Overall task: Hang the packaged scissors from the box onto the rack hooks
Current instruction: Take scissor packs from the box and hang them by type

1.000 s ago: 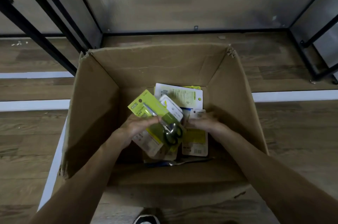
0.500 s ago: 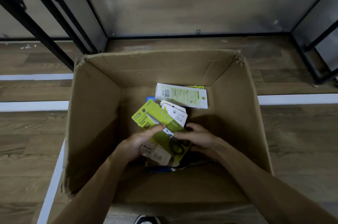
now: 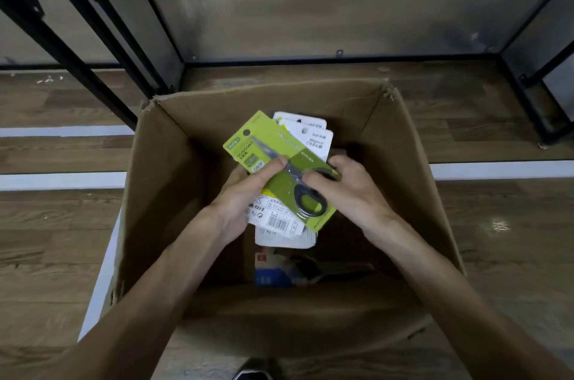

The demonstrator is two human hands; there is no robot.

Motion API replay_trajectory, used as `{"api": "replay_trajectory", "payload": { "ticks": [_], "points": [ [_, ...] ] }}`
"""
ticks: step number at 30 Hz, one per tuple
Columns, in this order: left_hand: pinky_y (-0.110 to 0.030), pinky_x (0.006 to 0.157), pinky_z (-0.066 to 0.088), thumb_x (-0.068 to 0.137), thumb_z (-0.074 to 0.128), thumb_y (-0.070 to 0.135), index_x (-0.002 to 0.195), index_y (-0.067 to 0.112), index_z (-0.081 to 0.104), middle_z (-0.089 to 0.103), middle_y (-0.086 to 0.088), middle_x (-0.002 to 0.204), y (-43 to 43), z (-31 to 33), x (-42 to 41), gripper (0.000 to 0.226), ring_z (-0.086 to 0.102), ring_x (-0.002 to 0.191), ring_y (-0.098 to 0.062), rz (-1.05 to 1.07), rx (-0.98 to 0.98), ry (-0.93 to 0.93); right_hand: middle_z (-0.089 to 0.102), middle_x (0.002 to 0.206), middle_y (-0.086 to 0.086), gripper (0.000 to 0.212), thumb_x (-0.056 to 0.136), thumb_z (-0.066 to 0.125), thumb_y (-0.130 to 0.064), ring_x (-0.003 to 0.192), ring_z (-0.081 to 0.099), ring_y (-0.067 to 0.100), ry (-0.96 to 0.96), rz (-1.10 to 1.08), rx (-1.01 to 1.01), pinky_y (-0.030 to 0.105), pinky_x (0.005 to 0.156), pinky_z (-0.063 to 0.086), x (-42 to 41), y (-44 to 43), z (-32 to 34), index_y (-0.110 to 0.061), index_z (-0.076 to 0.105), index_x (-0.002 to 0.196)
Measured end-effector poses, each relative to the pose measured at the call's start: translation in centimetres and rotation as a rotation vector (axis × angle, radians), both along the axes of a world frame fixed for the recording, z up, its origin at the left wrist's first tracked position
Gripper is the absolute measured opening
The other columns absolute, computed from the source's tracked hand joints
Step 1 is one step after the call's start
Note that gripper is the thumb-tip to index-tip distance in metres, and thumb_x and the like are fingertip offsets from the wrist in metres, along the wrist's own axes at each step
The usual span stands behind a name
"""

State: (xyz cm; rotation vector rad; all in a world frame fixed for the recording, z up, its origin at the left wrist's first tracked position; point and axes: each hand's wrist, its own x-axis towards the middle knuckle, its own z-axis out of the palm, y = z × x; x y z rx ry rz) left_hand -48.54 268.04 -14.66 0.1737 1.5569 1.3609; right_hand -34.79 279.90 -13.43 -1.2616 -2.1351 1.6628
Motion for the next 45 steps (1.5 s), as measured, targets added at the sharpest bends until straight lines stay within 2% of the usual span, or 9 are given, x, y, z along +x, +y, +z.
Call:
{"api": "replay_trajectory", "payload": {
  "ticks": [5, 12, 16, 23, 26, 30, 33, 37, 45],
  "points": [
    [-0.037, 0.083, 0.060, 0.078, 0.083, 0.039, 0.132, 0.015, 0.036, 0.068, -0.001, 0.115, 2.0, 3.5, 0.4, 0.075, 0.075, 0.095, -0.017, 0.136, -0.066, 0.101, 0.073, 0.094, -0.007, 0.019, 0.085, 0.075, -0.023, 0.085, 0.070, 0.004, 0.149, 0.011, -0.072, 0.023, 0.073, 0.057, 0.1, 1.6, 2.8, -0.021, 0.066, 0.102],
    [-0.046, 0.100, 0.054, 0.081, 0.083, 0.038, 0.128, 0.033, 0.055, 0.077, 0.006, 0.110, 1.8, 17.4, 1.9, 0.055, 0.074, 0.103, -0.019, 0.070, -0.081, 0.062, 0.072, 0.080, -0.020, 0.015, 0.086, 0.073, -0.011, 0.074, 0.065, -0.008, 0.140, -0.022, -0.127, 0.007, 0.061, 0.045, 2.2, 1.3, 16.7, -0.019, 0.070, 0.099],
    [-0.040, 0.106, 0.048, 0.075, 0.085, 0.050, 0.130, 0.042, 0.050, 0.073, 0.016, 0.115, 1.6, 29.6, 2.1, 0.066, 0.067, 0.114, -0.013, 0.029, -0.110, 0.099, 0.068, 0.085, -0.028, 0.021, 0.081, 0.073, -0.036, 0.085, 0.064, -0.003, 0.045, 0.009, -0.036, 0.027, 0.079, 0.055, 2.5, 1.2, 29.0, -0.026, 0.072, 0.099],
    [-0.019, 0.070, 0.053, 0.086, 0.077, 0.038, 0.117, 0.030, 0.050, 0.065, 0.015, 0.101, -0.6, 54.1, 3.2, 0.042, 0.062, 0.082, 0.005, 0.085, -0.116, 0.189, 0.073, 0.097, -0.007, 0.064, 0.062, 0.060, -0.073, 0.095, 0.068, 0.016, -0.072, 0.058, -0.055, 0.048, 0.089, 0.055, 3.1, -0.8, 52.1, -0.026, 0.069, 0.104],
    [-0.012, 0.064, 0.050, 0.091, 0.074, 0.027, 0.120, 0.030, 0.051, 0.067, 0.011, 0.111, -2.2, 63.6, 4.2, 0.038, 0.063, 0.089, 0.002, 0.065, -0.081, 0.247, 0.072, 0.100, -0.011, 0.040, 0.077, 0.072, -0.057, 0.099, 0.067, 0.014, -0.034, 0.045, -0.134, 0.037, 0.091, 0.056, 4.0, -2.2, 62.1, -0.030, 0.067, 0.105],
    [-0.002, 0.056, 0.045, 0.095, 0.069, 0.013, 0.114, 0.018, 0.054, 0.062, 0.014, 0.093, -3.8, 75.6, 6.5, 0.025, 0.063, 0.086, -0.001, 0.037, -0.054, 0.367, 0.067, 0.092, -0.022, 0.025, 0.085, 0.078, -0.025, 0.090, 0.066, 0.004, 0.075, 0.020, -0.079, 0.007, 0.062, 0.046, 5.7, -4.3, 74.2, -0.031, 0.060, 0.102],
    [-0.012, 0.070, 0.053, 0.094, 0.072, 0.017, 0.101, 0.024, 0.059, 0.069, 0.005, 0.094, -4.6, 80.9, 8.8, 0.016, 0.068, 0.089, -0.013, 0.066, -0.043, 0.411, 0.066, 0.090, -0.028, 0.034, 0.080, 0.082, -0.022, 0.088, 0.063, -0.009, 0.123, 0.031, 0.024, 0.008, 0.062, 0.043, 7.4, -5.6, 80.6, -0.033, 0.059, 0.102],
    [-0.039, 0.091, 0.059, 0.092, 0.073, 0.025, 0.111, 0.021, 0.063, 0.074, -0.010, 0.114, -5.1, 85.4, 11.5, 0.022, 0.072, 0.100, -0.022, 0.090, 0.018, 0.399, 0.062, 0.099, -0.009, 0.050, 0.076, 0.081, -0.038, 0.093, 0.061, 0.013, 0.055, -0.003, 0.139, 0.025, 0.063, 0.043, 10.0, -5.9, 86.4, -0.018, 0.051, 0.111],
    [-0.016, 0.055, 0.051, 0.097, 0.063, 0.043, 0.094, 0.019, 0.063, 0.072, 0.004, 0.085, -5.8, 89.6, 17.0, 0.024, 0.067, 0.071, -0.006, 0.045, -0.034, 0.491, 0.069, 0.098, -0.005, 0.033, 0.077, 0.078, -0.037, 0.089, 0.066, 0.012, 0.185, -0.176, 0.106, 0.037, 0.082, 0.054, 15.8, -7.6, 89.7, -0.021, 0.060, 0.098]
  ]
}}
